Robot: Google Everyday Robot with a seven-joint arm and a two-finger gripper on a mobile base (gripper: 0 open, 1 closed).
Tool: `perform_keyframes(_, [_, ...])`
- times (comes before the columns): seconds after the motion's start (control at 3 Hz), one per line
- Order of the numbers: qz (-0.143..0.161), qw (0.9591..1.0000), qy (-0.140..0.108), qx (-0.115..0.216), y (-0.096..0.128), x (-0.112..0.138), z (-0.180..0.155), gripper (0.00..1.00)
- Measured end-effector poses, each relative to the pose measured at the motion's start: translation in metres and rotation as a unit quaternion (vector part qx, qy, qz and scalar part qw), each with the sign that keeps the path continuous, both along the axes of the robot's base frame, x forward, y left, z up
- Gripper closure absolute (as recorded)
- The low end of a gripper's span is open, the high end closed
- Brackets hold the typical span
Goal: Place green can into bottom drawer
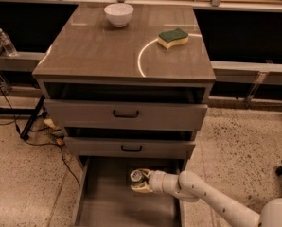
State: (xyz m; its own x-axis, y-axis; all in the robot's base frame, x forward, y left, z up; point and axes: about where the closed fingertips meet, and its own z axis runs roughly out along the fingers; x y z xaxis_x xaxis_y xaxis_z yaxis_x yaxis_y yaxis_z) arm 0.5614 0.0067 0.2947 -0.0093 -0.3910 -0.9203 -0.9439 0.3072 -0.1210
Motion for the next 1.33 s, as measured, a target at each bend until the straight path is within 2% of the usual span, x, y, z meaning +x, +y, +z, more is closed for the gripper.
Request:
perform_keyframes(0.33, [0.015,0.9992,0.019,0.03,-0.007,0.001,-0.038,1.0])
perform_keyframes(0.67, [0.025,0.9981,0.027,0.049,-0.018,0.009,-0.07,1.0])
perform_keyframes(1.0, [0.031,0.9975,0.024,0.058,-0.033,0.01,-0.092,0.97])
perform_keyframes(1.33, [0.044,0.9981,0.015,0.041,-0.05,0.001,-0.106,0.66])
